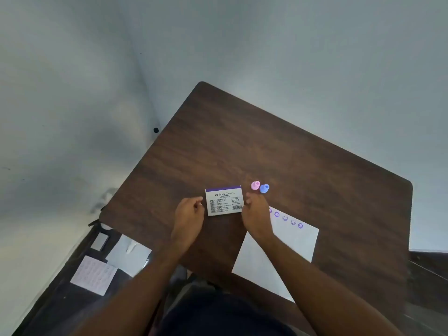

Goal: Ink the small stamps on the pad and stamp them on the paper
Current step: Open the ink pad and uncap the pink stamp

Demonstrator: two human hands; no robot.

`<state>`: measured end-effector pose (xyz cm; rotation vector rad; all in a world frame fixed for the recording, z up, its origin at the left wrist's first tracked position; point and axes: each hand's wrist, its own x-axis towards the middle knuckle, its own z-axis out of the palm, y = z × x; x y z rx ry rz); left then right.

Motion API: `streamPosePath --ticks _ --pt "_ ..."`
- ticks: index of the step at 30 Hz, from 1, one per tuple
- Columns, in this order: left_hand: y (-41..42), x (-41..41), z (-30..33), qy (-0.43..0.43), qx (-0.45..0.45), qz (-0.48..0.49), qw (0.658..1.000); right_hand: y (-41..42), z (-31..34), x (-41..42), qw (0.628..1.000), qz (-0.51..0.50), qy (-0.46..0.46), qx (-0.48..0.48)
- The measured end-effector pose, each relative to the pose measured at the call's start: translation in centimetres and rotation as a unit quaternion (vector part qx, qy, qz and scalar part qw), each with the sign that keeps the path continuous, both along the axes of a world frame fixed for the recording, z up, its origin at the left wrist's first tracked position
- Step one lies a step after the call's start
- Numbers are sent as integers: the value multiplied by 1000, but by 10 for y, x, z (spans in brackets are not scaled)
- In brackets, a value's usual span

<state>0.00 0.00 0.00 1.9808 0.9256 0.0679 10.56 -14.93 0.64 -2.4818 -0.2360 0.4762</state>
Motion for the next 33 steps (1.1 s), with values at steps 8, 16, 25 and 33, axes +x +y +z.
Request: streamPosePath --ticks 8,16,25,33 --pt "-8 -3 -7 28 19 -43 999 -1 -12 2 996 -72 57 -15" --pt "-13 -5 -13 26 -2 -56 998 0 -18 4 995 -72 71 -11" --pt "-10 -3 -13 17 -39 -5 999 -4 -16 13 994 -64 86 10" --pt "-3 7 0 -20 -205 100 973 -6 0 19 989 -51 102 90"
